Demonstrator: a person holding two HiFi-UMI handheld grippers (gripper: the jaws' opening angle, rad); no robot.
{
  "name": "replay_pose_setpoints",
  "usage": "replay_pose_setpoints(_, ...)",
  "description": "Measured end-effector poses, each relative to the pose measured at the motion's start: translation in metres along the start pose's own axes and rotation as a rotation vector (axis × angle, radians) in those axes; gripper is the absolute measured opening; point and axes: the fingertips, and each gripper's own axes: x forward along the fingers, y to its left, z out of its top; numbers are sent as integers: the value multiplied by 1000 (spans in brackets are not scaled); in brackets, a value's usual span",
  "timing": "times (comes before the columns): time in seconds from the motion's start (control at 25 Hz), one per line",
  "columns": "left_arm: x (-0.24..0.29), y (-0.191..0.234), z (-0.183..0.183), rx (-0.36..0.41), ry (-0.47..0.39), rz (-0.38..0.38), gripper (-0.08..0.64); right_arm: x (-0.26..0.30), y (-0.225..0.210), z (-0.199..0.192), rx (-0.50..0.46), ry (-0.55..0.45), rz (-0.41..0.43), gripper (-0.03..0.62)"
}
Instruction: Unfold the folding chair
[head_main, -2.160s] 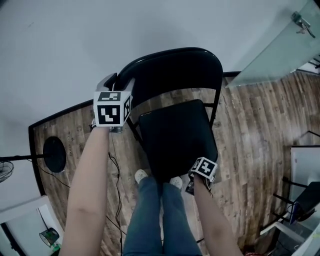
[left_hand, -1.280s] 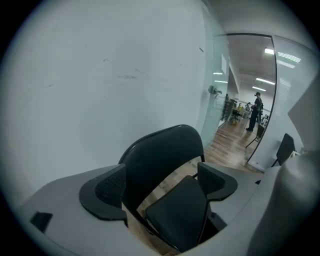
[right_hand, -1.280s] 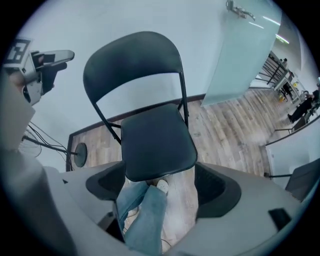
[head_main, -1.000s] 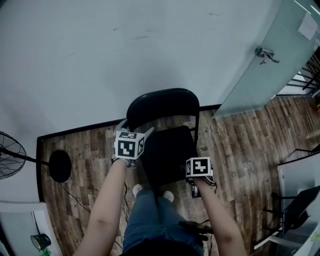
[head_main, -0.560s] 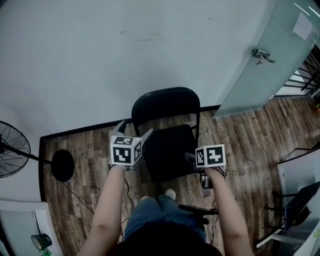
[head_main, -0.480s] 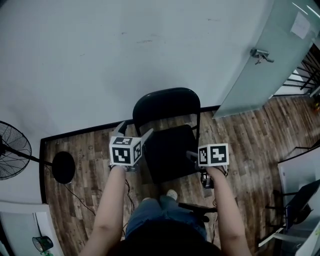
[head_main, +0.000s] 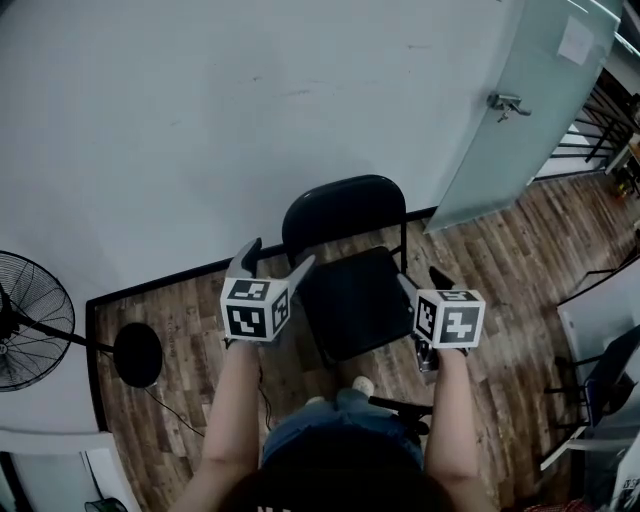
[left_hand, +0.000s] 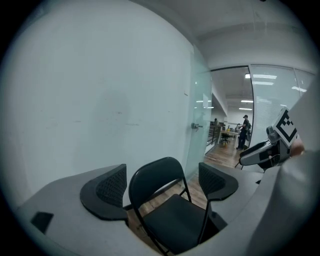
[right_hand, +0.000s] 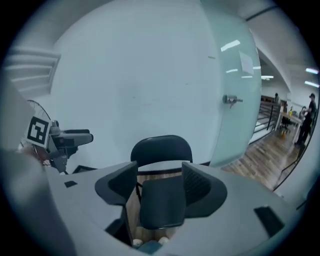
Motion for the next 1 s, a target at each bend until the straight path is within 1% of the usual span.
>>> replay_pose_setpoints(0.08,-13,2,6,17,-27,-10,448,-16,13,11,-59,-69,-38,241)
replay_pose_setpoints(0.2,-31,0,10,52,-52,-46,446,-42,37,25,-116,-197,-59,168)
replay_pose_setpoints(0.24,-37,-2,11,68,-62,-55,443,-53,45,29,-132,-245,-64,78)
replay_pose_setpoints(0.28,-42,-2,12,88,-78,-58,424,-63,53,33,-147,-292,-66,0)
replay_pose_setpoints(0.32,-48,-2,13,109,-96,-55,373,-72,60,35,-167,-331,-68,0)
replay_pose_setpoints(0.36,-54,-2,14,129,-115,-48,307,-80,66,36,-191,-358,-73,0)
replay_pose_setpoints(0.44,-65,-2,17,154,-150,-38,202,-91,74,36,-241,-387,-99,0)
replay_pose_setpoints(0.48,-70,-3,19,162,-170,-38,134,-95,76,36,-259,-391,-114,0)
replay_pose_setpoints(0.52,-74,-4,22,170,-191,-42,6,-98,78,36,-272,-392,-125,0)
replay_pose_setpoints(0.64,-82,-14,27,206,-229,-69,0,-105,82,37,-295,-397,-136,0)
replay_pose_setpoints(0.72,-87,-22,33,221,-255,-93,1,-112,82,41,-317,-417,-148,0)
replay_pose_setpoints(0.76,-91,-26,37,223,-280,-104,1,-116,81,44,-330,-432,-155,0)
replay_pose_setpoints(0.88,-105,-35,58,204,-407,-124,0,-128,76,59,-374,-491,-147,0)
replay_pose_setpoints(1.0,-122,-39,80,140,-541,-134,0,-143,73,76,-425,-578,-114,0)
